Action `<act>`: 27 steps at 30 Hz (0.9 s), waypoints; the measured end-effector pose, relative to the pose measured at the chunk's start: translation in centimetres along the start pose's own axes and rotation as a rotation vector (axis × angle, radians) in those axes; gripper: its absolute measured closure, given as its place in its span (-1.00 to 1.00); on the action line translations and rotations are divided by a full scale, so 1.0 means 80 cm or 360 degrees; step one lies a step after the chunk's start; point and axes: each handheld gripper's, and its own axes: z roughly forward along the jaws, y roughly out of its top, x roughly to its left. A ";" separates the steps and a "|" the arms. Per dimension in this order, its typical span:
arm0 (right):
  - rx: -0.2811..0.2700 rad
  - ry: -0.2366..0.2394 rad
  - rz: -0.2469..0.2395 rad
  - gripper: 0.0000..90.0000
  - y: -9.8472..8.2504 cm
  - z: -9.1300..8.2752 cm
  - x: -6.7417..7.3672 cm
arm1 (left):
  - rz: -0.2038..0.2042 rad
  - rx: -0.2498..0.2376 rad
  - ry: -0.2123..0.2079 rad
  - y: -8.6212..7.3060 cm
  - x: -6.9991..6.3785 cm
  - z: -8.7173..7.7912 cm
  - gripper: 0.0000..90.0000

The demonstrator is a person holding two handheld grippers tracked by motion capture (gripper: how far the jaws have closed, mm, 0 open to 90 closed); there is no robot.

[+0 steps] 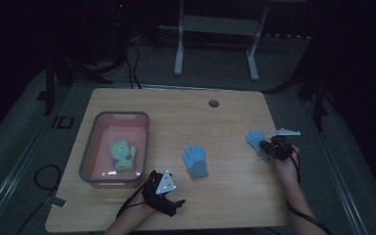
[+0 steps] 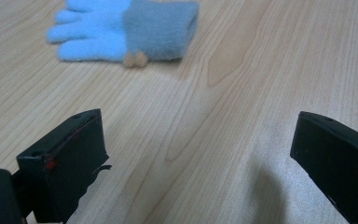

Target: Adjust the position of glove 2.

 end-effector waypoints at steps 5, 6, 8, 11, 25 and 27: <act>-0.0058 -0.0016 0.0065 0.93 0.012 -0.029 0.038 | -0.0023 -0.0030 -0.0004 0.000 0.002 -0.002 -0.92; -0.0057 -0.0013 0.0077 0.93 0.014 -0.034 0.046 | -0.0016 -0.0029 -0.0002 0.000 0.001 -0.003 -0.92; -0.0059 -0.0052 0.0044 0.92 0.019 -0.042 0.063 | -0.0011 -0.0032 -0.0006 0.001 0.000 -0.003 -0.92; -0.0078 -0.0073 0.0045 0.92 0.024 -0.052 0.089 | 0.0000 -0.0030 -0.0011 0.001 -0.001 -0.004 -0.92; -0.0102 -0.0089 0.0116 0.92 0.021 -0.040 0.185 | 0.0024 -0.0060 -0.0016 0.003 -0.005 -0.005 -0.92; -0.0081 -0.0067 0.0143 0.92 0.018 -0.036 0.189 | 0.0020 -0.0064 -0.0016 0.003 -0.005 -0.005 -0.92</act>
